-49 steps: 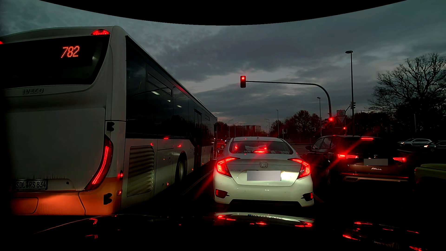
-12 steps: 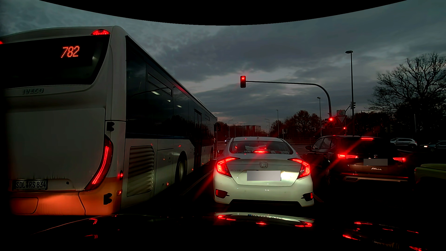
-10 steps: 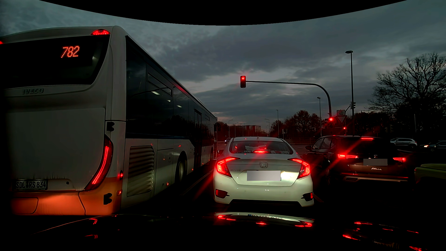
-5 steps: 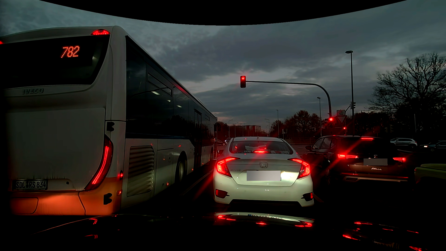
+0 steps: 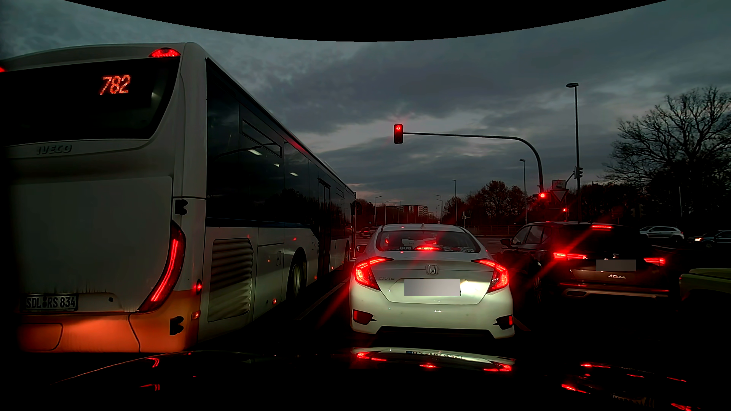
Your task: Follow the waypoints while adhering to traffic rules and regulations
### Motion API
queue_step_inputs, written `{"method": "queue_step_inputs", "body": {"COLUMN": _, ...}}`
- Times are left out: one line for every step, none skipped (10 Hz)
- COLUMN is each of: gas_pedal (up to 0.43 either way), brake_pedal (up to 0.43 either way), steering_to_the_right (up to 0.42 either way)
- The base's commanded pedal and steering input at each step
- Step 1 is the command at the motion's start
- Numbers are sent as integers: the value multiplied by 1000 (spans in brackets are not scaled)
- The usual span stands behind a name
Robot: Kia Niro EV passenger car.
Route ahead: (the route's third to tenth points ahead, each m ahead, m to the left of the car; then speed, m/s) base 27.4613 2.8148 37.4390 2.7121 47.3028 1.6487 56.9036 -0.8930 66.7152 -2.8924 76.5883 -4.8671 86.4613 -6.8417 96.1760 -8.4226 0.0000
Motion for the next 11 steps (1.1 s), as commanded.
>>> {"method": "queue_step_inputs", "body": {"gas_pedal": 0, "brake_pedal": 366, "steering_to_the_right": 13}}
{"method": "queue_step_inputs", "body": {"gas_pedal": 0, "brake_pedal": 366, "steering_to_the_right": 14}}
{"method": "queue_step_inputs", "body": {"gas_pedal": 0, "brake_pedal": 366, "steering_to_the_right": 13}}
{"method": "queue_step_inputs", "body": {"gas_pedal": 0, "brake_pedal": 366, "steering_to_the_right": 13}}
{"method": "queue_step_inputs", "body": {"gas_pedal": 0, "brake_pedal": 366, "steering_to_the_right": 13}}
{"method": "queue_step_inputs", "body": {"gas_pedal": 0, "brake_pedal": 366, "steering_to_the_right": 13}}
{"method": "queue_step_inputs", "body": {"gas_pedal": 0, "brake_pedal": 366, "steering_to_the_right": 13}}
{"method": "queue_step_inputs", "body": {"gas_pedal": 0, "brake_pedal": 366, "steering_to_the_right": 13}}
{"method": "queue_step_inputs", "body": {"gas_pedal": 0, "brake_pedal": 366, "steering_to_the_right": 13}}
{"method": "queue_step_inputs", "body": {"gas_pedal": 0, "brake_pedal": 366, "steering_to_the_right": 13}}
{"method": "queue_step_inputs", "body": {"gas_pedal": 0, "brake_pedal": 360, "steering_to_the_right": 13}}
